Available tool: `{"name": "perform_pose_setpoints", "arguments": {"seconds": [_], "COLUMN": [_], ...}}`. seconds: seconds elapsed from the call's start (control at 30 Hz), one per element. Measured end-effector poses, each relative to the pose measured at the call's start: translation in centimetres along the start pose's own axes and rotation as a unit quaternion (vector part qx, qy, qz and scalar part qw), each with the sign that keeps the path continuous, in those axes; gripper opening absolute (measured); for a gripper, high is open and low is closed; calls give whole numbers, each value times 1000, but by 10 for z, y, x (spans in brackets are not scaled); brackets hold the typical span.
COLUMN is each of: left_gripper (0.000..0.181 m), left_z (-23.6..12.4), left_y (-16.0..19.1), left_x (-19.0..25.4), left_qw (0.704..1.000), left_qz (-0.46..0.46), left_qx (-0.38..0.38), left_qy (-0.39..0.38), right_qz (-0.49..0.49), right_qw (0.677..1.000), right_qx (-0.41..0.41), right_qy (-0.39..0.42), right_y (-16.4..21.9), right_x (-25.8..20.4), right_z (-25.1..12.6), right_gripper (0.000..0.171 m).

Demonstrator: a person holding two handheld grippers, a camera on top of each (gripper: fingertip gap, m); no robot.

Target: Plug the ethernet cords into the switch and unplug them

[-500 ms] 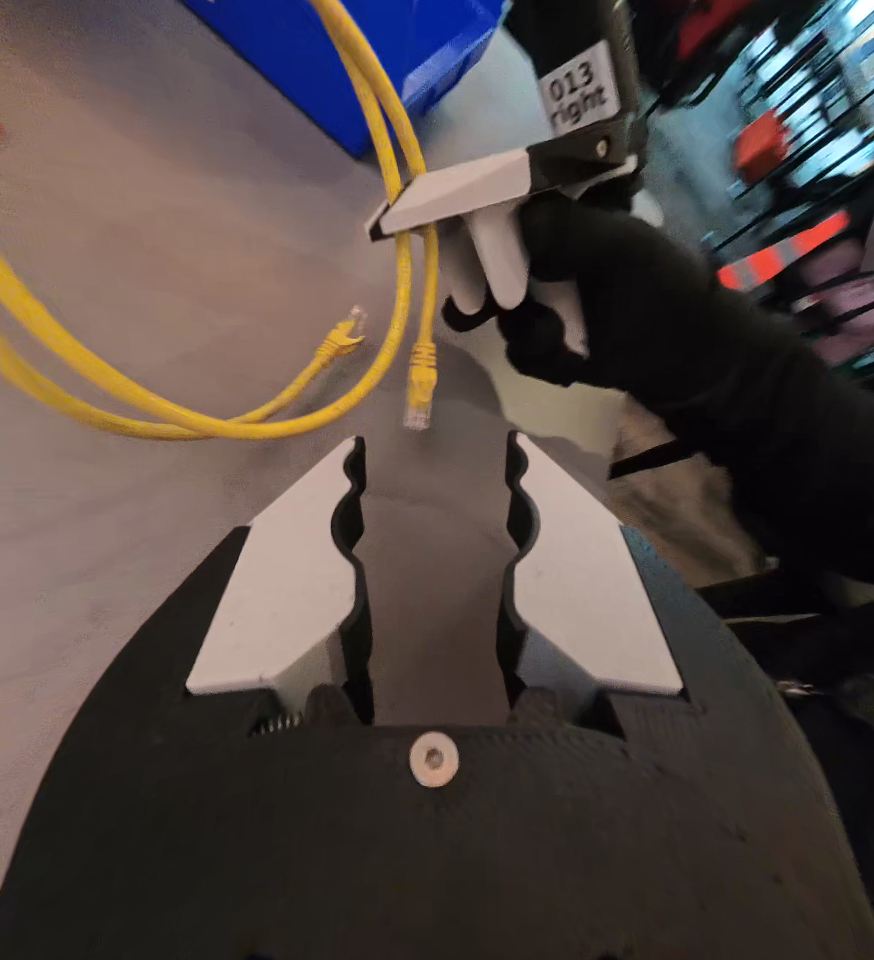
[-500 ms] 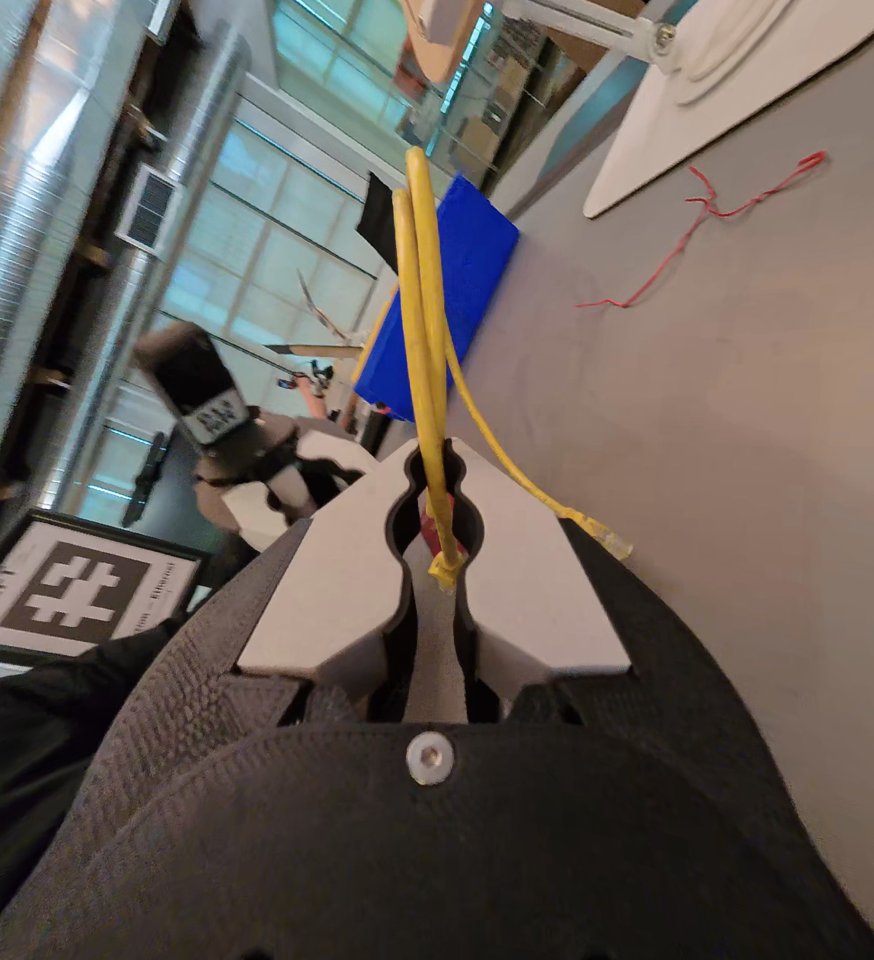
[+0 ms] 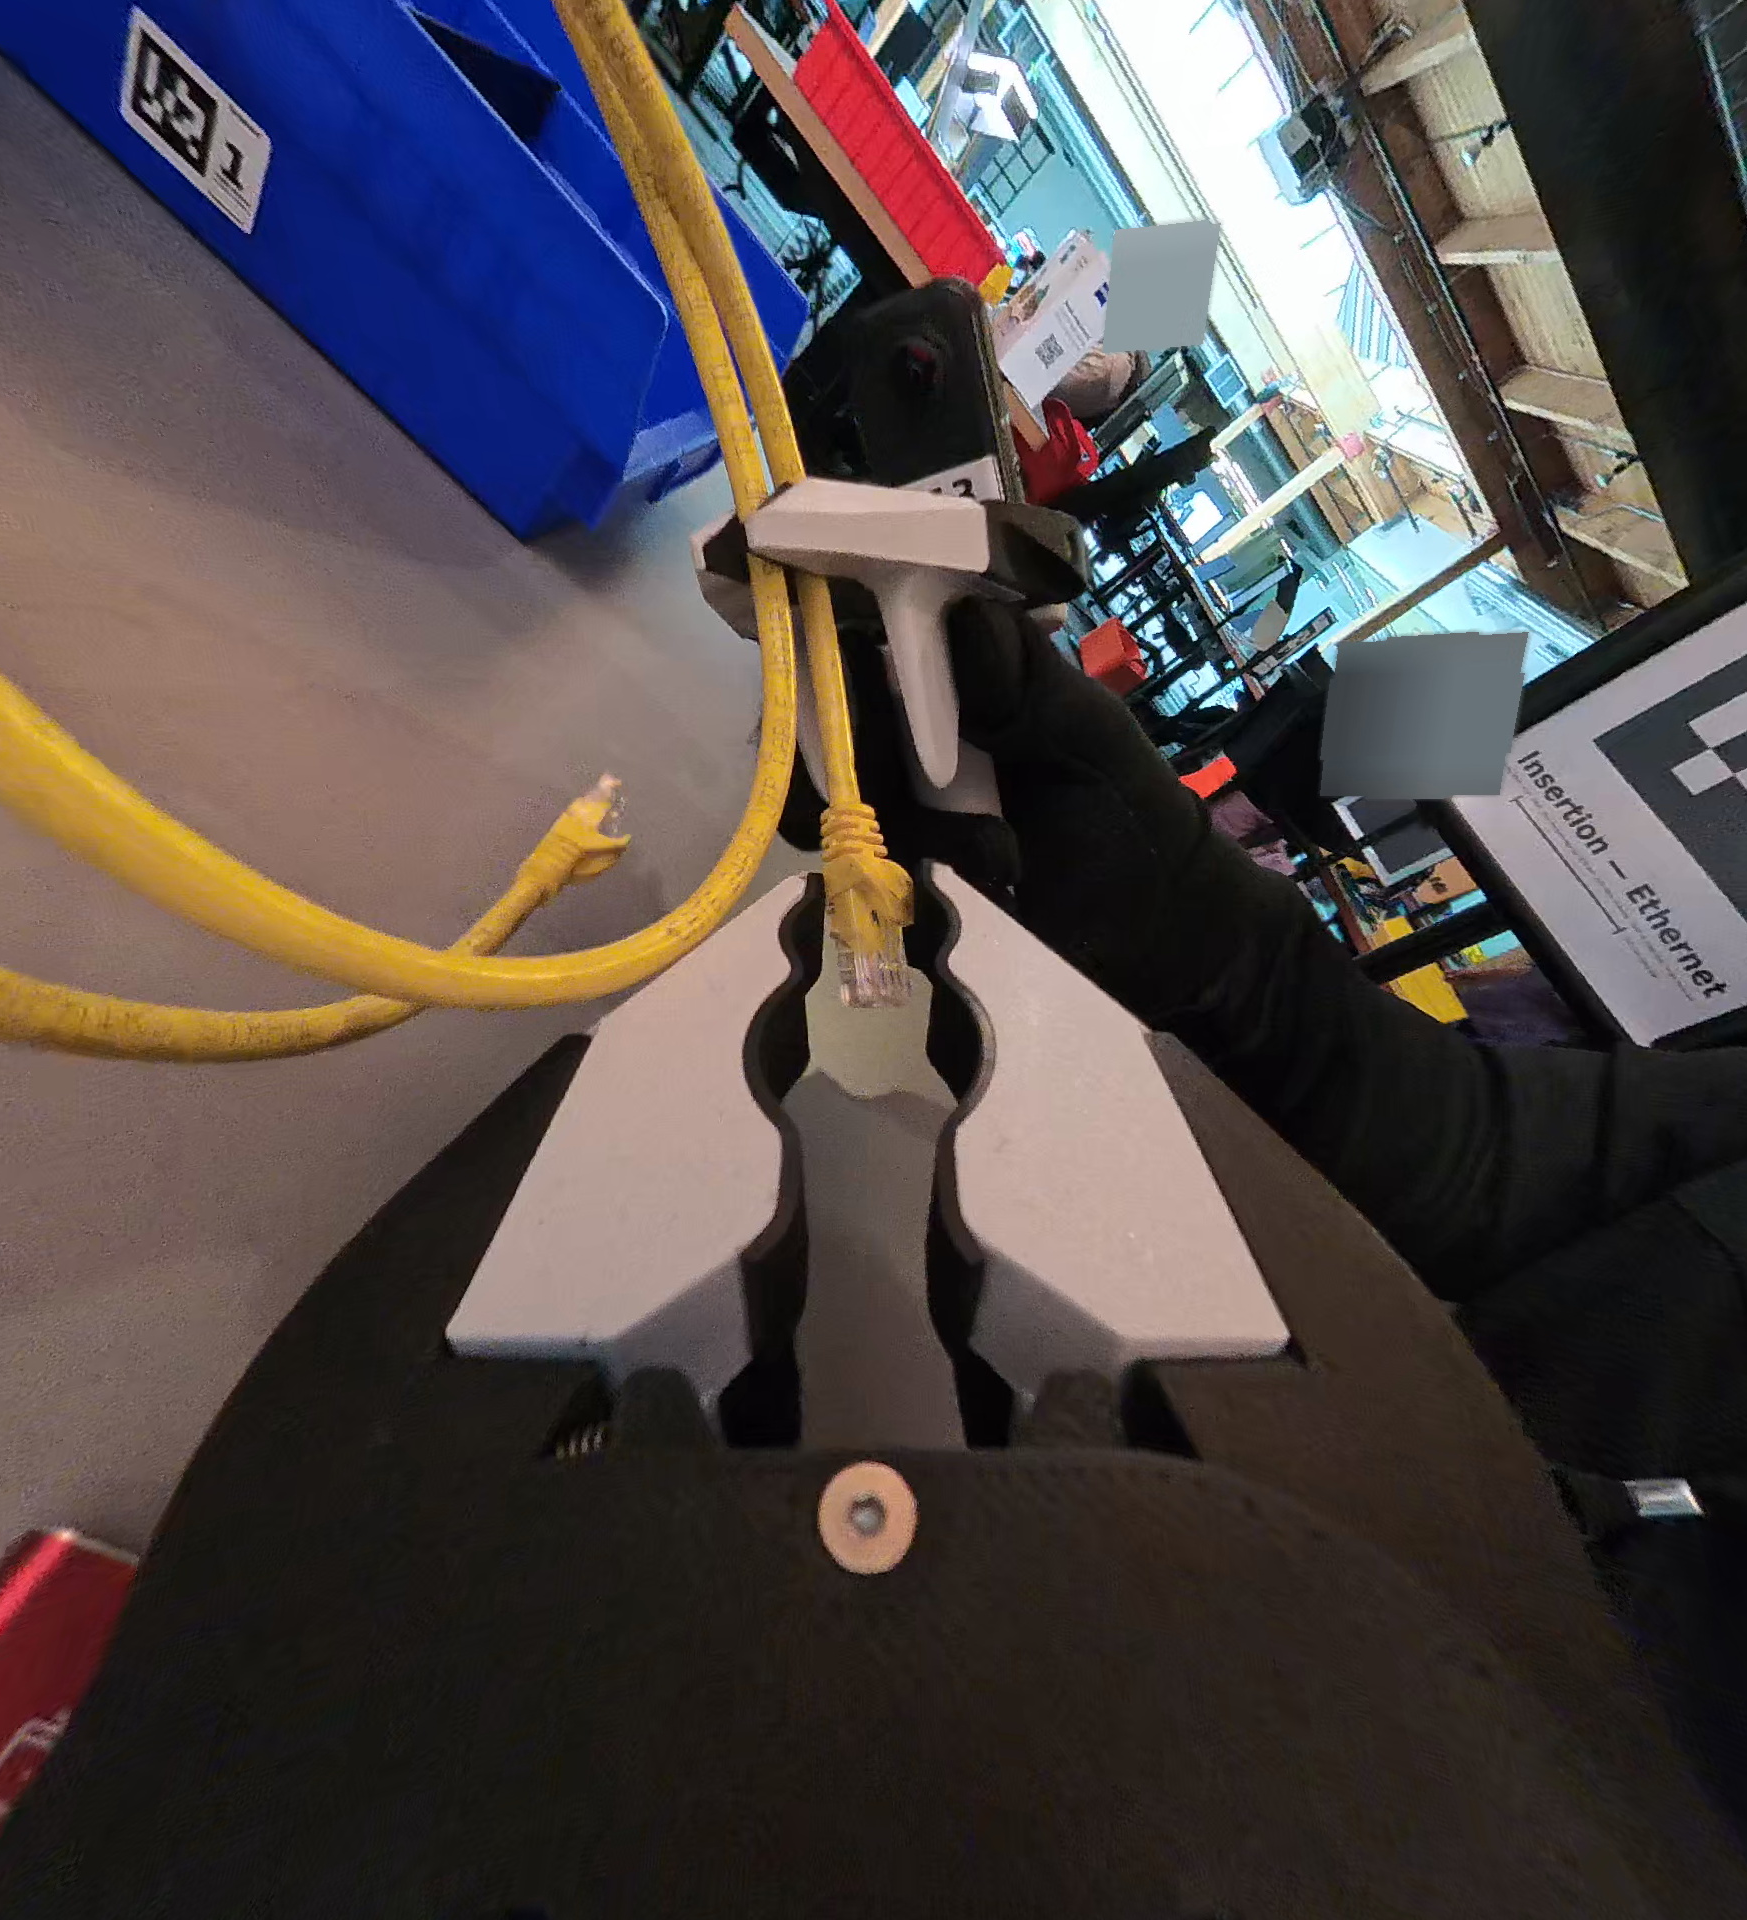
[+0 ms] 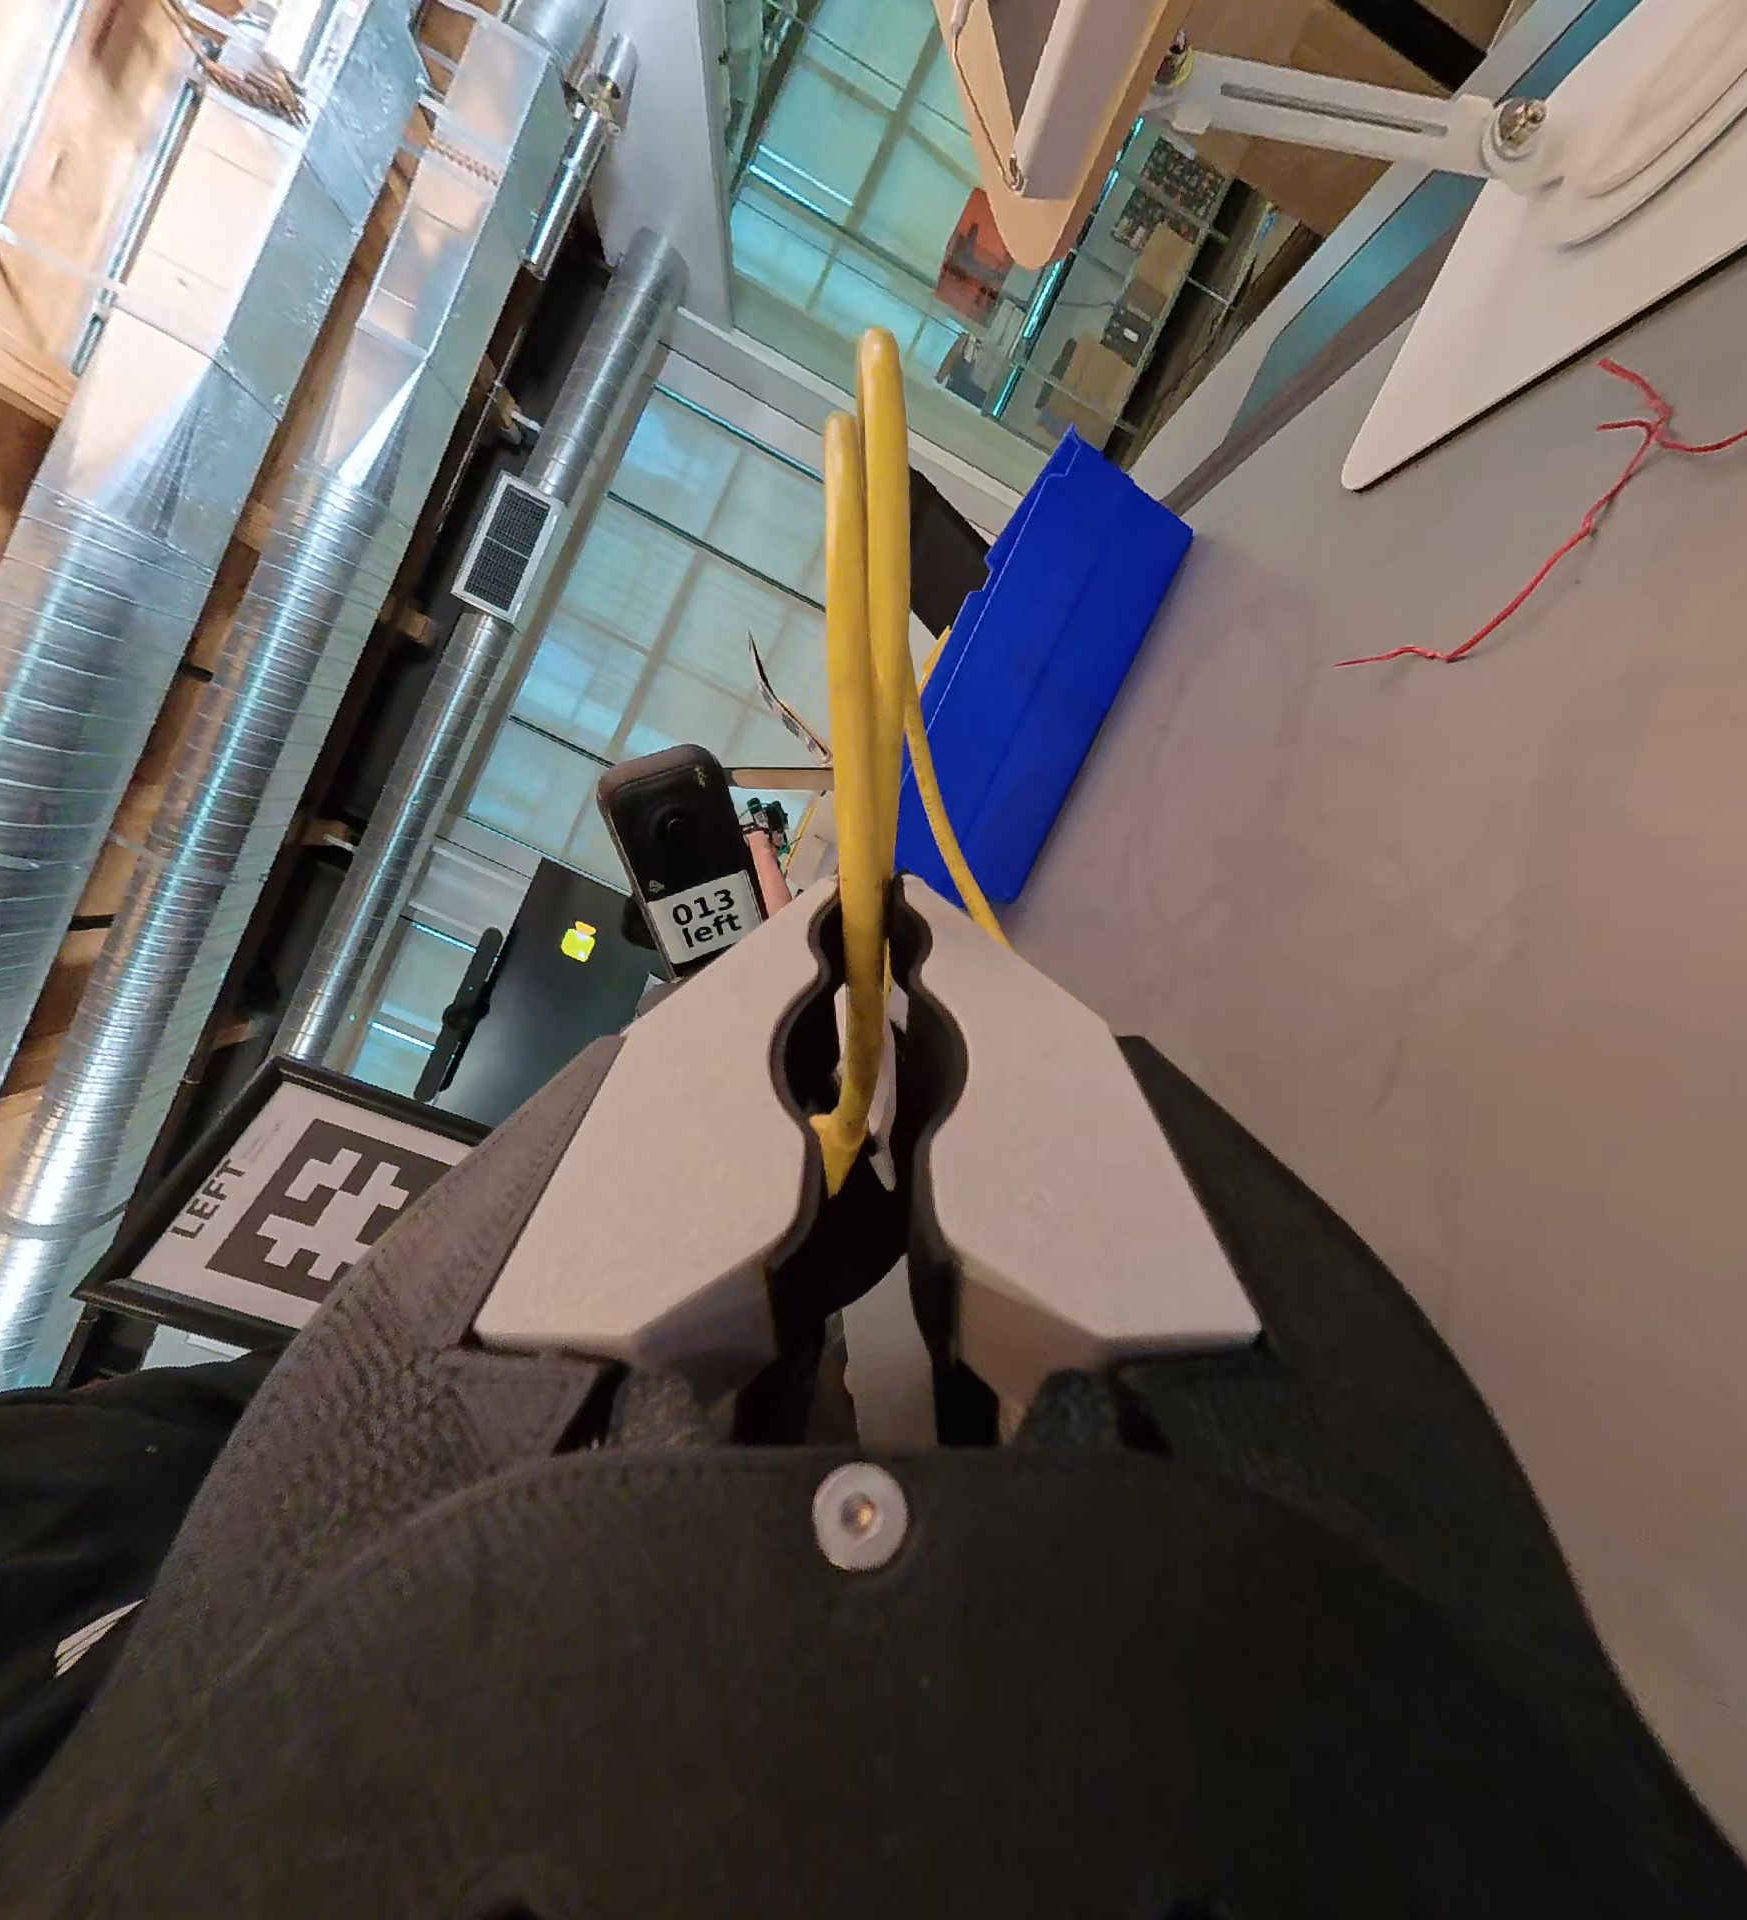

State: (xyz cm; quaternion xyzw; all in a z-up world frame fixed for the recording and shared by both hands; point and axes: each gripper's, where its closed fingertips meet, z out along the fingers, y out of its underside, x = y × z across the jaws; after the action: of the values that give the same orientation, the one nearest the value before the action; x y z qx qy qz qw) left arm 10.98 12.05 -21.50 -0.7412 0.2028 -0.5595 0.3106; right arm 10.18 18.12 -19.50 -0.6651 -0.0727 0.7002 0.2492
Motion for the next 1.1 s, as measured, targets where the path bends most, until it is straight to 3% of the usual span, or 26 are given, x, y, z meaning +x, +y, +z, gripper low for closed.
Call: {"name": "perform_pose_setpoints", "arguments": {"seconds": [0.13, 0.27, 0.37, 0.57, 0.67, 0.73, 0.9, 1.1], "left_gripper": [13, 13, 13, 13, 13, 13, 10, 9], "left_z": [-4, -13, -21, -41, -48, -50, -50, -45], "left_y": [-3, -12, -20, -39, -38, -34, -19, 2], "left_x": [3, 7, 12, 25, 34, 41, 54, 61], "left_qw": [1000, 998, 997, 993, 987, 982, 967, 951], "left_qz": [18, 50, 64, 97, 126, 139, 169, 198], "left_qx": [-9, -23, -31, -58, -93, -123, -183, -231], "left_qy": [-2, -11, -1, 15, 24, 33, 44, 58], "right_qz": [-17, -50, -130, -327, -402, -463, -564, -614], "right_qw": [1000, 998, 987, 927, 908, 885, 816, 755], "right_qx": [3, 8, 16, 28, 36, -5, -123, -231], "right_qy": [2, 40, 97, 183, 112, 40, -32, -22], "right_y": [-1, -9, -22, -54, -55, -33, 33, 76], "right_x": [-1, 6, 10, -18, -65, -99, -127, -110], "right_z": [1, -5, -16, -42, -44, -34, -5, 8], "right_gripper": [5, 35, 56, 59, 49, 50, 52, 47]}}
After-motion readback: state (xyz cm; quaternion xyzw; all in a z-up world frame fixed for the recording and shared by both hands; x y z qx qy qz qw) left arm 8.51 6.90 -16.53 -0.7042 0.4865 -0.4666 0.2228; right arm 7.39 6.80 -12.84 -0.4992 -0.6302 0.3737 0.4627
